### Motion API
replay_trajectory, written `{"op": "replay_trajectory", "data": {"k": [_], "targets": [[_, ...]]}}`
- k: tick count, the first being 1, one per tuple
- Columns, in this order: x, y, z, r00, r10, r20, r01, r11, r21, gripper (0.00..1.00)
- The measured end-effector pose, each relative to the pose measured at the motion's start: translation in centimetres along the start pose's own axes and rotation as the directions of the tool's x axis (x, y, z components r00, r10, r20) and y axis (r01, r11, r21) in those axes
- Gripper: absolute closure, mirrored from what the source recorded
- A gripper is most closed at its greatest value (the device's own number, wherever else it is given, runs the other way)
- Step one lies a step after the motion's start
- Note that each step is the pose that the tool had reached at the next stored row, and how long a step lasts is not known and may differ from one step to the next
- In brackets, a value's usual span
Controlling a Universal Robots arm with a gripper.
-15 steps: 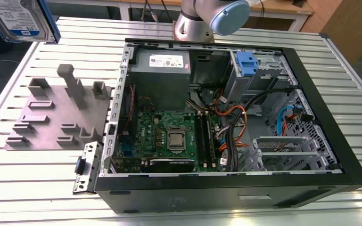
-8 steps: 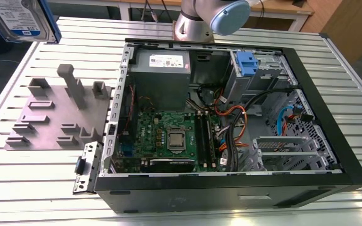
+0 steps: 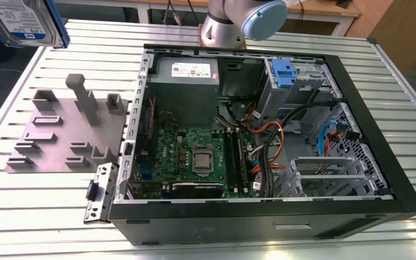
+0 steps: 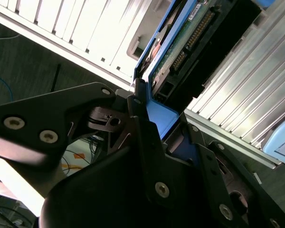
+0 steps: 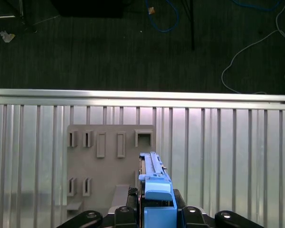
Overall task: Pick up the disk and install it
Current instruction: 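Pick up the disk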
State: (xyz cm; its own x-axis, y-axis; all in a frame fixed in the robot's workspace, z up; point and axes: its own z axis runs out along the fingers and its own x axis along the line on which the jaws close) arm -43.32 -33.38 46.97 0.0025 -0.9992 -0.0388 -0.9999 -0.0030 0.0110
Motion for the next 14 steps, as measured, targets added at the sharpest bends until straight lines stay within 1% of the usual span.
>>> {"op": "replay_trajectory", "data": {"k": [14], "targets": [[-0.04,0.01,-1.13,1.0000,0.000,0.0000,0.000,1.0000,0.0000,0.64]]}}
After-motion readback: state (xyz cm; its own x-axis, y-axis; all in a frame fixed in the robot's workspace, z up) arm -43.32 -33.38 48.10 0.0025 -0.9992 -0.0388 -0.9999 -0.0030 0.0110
